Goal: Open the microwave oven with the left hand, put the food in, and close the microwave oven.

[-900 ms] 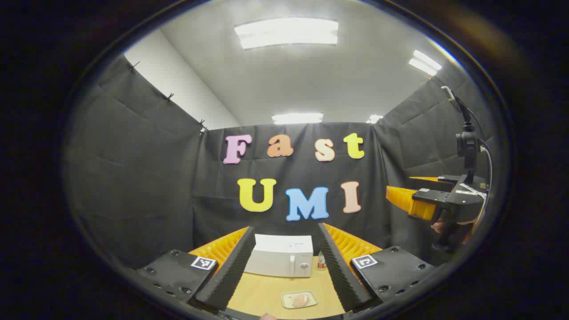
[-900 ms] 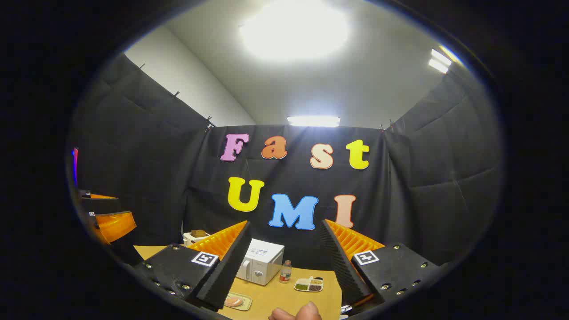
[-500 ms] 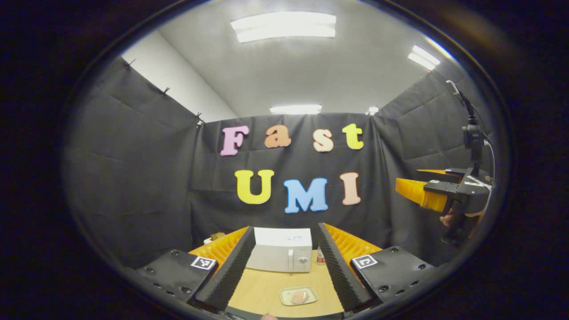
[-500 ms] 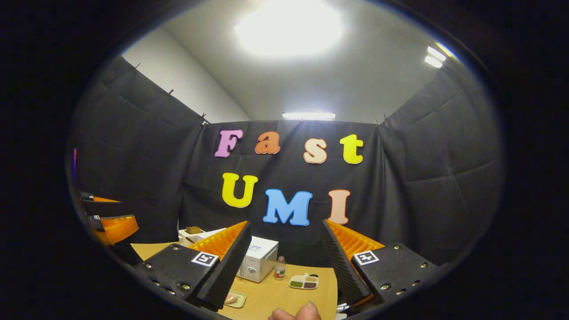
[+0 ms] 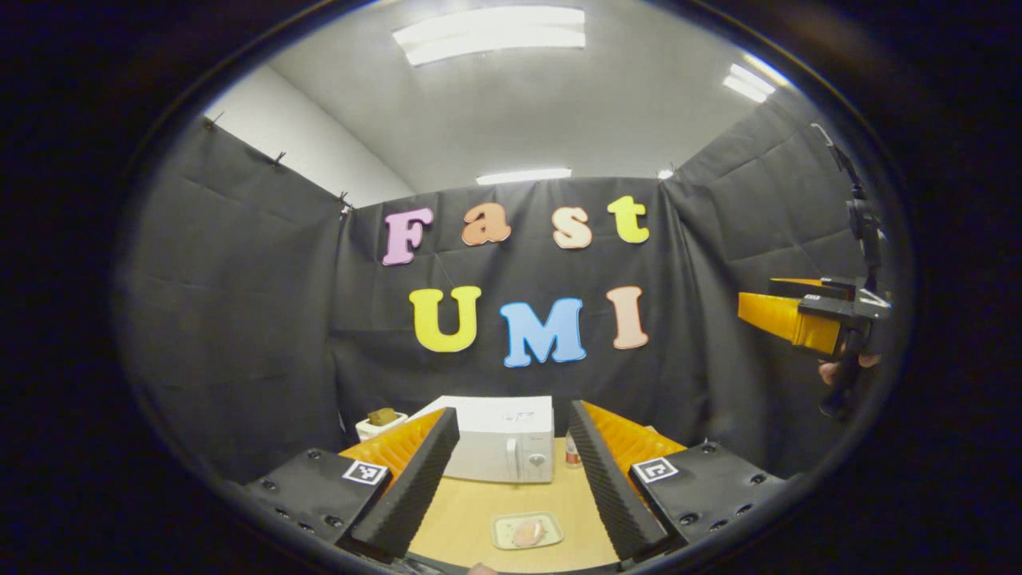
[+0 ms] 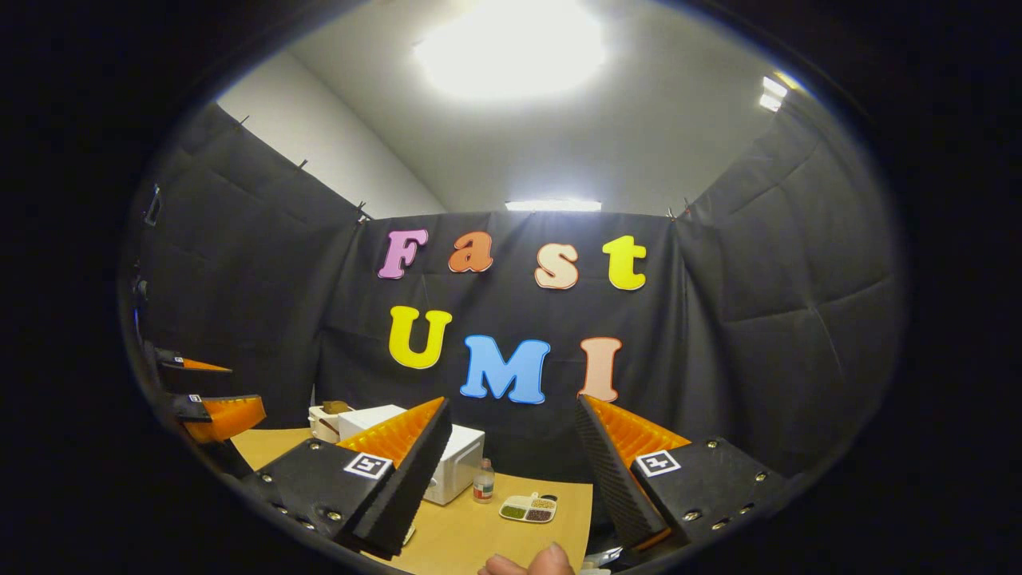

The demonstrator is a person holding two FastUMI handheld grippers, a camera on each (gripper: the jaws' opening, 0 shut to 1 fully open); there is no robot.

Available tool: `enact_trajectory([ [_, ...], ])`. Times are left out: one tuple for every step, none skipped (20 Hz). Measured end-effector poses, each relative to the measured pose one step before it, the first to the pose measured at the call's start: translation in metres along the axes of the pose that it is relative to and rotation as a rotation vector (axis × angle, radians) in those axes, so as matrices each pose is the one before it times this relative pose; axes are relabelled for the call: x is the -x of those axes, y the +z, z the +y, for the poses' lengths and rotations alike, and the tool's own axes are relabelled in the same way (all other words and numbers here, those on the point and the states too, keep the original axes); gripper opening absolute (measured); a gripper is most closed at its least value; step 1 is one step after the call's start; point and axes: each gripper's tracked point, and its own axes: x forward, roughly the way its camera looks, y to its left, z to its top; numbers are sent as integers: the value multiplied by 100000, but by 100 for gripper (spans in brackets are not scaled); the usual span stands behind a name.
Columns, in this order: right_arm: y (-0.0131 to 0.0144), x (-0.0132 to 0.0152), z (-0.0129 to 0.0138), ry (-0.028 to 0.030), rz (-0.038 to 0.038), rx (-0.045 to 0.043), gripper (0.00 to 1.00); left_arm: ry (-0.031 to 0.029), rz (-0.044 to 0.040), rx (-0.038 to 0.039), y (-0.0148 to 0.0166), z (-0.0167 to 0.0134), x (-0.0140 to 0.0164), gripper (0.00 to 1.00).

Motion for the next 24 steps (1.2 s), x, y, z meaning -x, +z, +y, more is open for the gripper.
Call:
enact_trajectory([
  [-456,-303,-172,14,662,-282,95,-721,420,736,-254,-572,-854,94],
  [-355,-412,-398,-905,1033,-123,95,-685,661,884,-595,-464,-980,94],
  [-528,-462,-321,-1185,726,-312,95,-767,1017,732,-743,-130,-1182,95],
  [-222,-649,-10,-1063,301,-639,95,-1011,897,532,-971,15,-1346,97],
  [-440,-739,105,-1081,628,-678,95,-1330,877,678,-997,180,-1554,99],
  [-105,-704,155,-1577,-84,-848,95,-1534,1391,1291,-1383,343,-2002,99],
  [54,-925,51,-2175,-152,-425,95,-1208,1662,915,-1396,593,-1962,96],
  [-65,-905,211,-2387,621,397,95,-1207,1733,489,-1626,828,-2060,99],
  [-230,-834,353,-1729,633,1346,95,-1542,1489,144,-1584,762,-2164,99],
  [17,-933,488,-1461,884,1772,95,-1262,1795,-235,-1827,1026,-2216,99],
  [-19,-879,347,-1894,1216,1340,95,-877,2777,-409,-1822,960,-2111,99],
  [288,-838,180,-2558,813,109,95,-982,1784,-713,-1729,912,-1877,98],
  [200,-951,272,-2072,995,-432,95,-737,128,-567,-1103,768,-1921,100],
  [65,-788,246,-2466,1466,-557,95,-662,959,16,-1564,791,-1872,99],
  [-193,-652,-20,-2459,1529,-338,95,-1549,1742,475,-1613,579,-2114,98],
  [38,-526,167,-1883,900,262,95,-1420,1789,447,-2041,353,-2116,96],
  [70,-640,139,-1983,783,1151,95,-1212,1630,119,-1428,399,-1895,96],
  [106,-525,70,-1976,789,2003,95,-1201,1606,-250,-1936,378,-1712,98],
  [-103,-289,54,-1633,797,1945,95,-1221,2061,-305,-1568,318,-1938,98],
  [26,-190,165,-1653,920,1494,95,-843,1565,-536,-1720,372,-1967,98],
  [-147,-293,105,-1758,1253,1111,95,-559,1334,-488,-1428,441,-1693,98],
  [-164,-21,238,-1249,1350,1057,95,-357,1403,-278,-1408,409,-1499,100],
  [-401,-13,168,-1137,1396,1696,95,-612,1622,-48,-1238,455,-1430,98],
  [-259,-6,53,-1531,1369,2190,95,-364,1947,81,-1156,367,-1396,96],
])
